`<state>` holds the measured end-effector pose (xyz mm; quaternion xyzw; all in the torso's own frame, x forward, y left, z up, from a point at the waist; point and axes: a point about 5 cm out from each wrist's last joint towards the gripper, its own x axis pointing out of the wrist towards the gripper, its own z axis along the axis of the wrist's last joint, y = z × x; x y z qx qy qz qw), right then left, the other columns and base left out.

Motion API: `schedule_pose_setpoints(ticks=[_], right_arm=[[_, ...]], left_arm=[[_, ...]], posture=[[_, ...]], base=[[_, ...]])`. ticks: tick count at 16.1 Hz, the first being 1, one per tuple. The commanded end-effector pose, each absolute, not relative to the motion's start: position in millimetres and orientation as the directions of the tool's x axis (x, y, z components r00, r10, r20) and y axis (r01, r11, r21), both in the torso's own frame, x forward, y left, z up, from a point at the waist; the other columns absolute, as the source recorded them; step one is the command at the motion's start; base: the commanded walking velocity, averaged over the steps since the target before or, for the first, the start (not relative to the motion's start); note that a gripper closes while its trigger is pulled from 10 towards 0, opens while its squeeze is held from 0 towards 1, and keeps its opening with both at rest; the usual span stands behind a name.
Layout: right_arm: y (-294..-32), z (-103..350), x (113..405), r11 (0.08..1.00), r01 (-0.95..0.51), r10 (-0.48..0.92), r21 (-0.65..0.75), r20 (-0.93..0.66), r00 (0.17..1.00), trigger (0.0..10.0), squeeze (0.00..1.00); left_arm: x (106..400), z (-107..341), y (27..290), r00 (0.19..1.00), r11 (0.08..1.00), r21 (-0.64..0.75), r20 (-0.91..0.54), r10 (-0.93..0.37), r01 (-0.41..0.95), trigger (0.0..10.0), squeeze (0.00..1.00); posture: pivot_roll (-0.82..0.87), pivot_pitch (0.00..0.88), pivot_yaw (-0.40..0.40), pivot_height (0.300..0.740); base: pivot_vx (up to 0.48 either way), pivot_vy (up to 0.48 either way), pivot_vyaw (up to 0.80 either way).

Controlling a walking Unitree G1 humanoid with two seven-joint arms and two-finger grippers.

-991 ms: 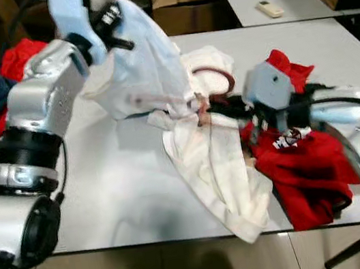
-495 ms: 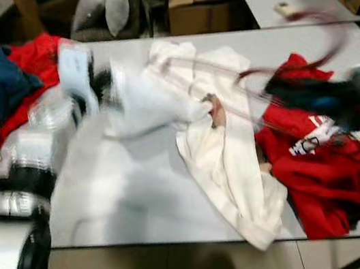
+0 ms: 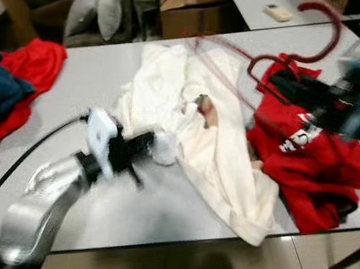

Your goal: Hang hanger

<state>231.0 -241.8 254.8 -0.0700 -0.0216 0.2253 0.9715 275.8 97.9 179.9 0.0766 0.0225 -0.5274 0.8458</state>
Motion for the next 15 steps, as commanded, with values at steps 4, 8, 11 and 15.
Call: schedule_pose_setpoints(ticks=[4, 8, 11, 15], right_arm=[[-232, 252, 253, 0.958, -0.281, 0.284, -0.063, 0.041, 0.958, 10.0, 0.00], [-213, 247, 256, 0.966, -0.258, 0.259, -0.023, 0.044, 0.965, 10.0, 0.00], [-205, 240, 260, 0.973, -0.227, 0.228, -0.037, 0.027, 0.973, 10.0, 0.00], [-200, 240, 264, 0.982, -0.188, 0.189, -0.028, 0.044, 0.981, 10.0, 0.00]], left_arm=[[249, 209, 88, 0.249, 0.250, -0.030, -0.025, -0.968, 0.968, 10.0, 1.00], [235, 201, 88, 0.183, 0.192, -0.114, -0.085, -0.979, 0.975, 10.0, 1.00], [243, 171, 101, 0.267, 0.288, -0.018, -0.324, -0.908, 0.958, 10.0, 1.00], [241, 178, 121, 0.267, 0.303, -0.047, -0.358, -0.895, 0.952, 10.0, 1.00]], posture=[[0.01, 0.000, -0.001, 0.740], [0.01, 0.009, 0.003, 0.740], [0.02, 0.015, 0.004, 0.740], [0.02, 0.015, 0.005, 0.740]], base=[[0.000, 0.000, 0.00], [0.000, 0.000, 0.00], [0.000, 0.000, 0.00], [0.000, 0.000, 0.00]])
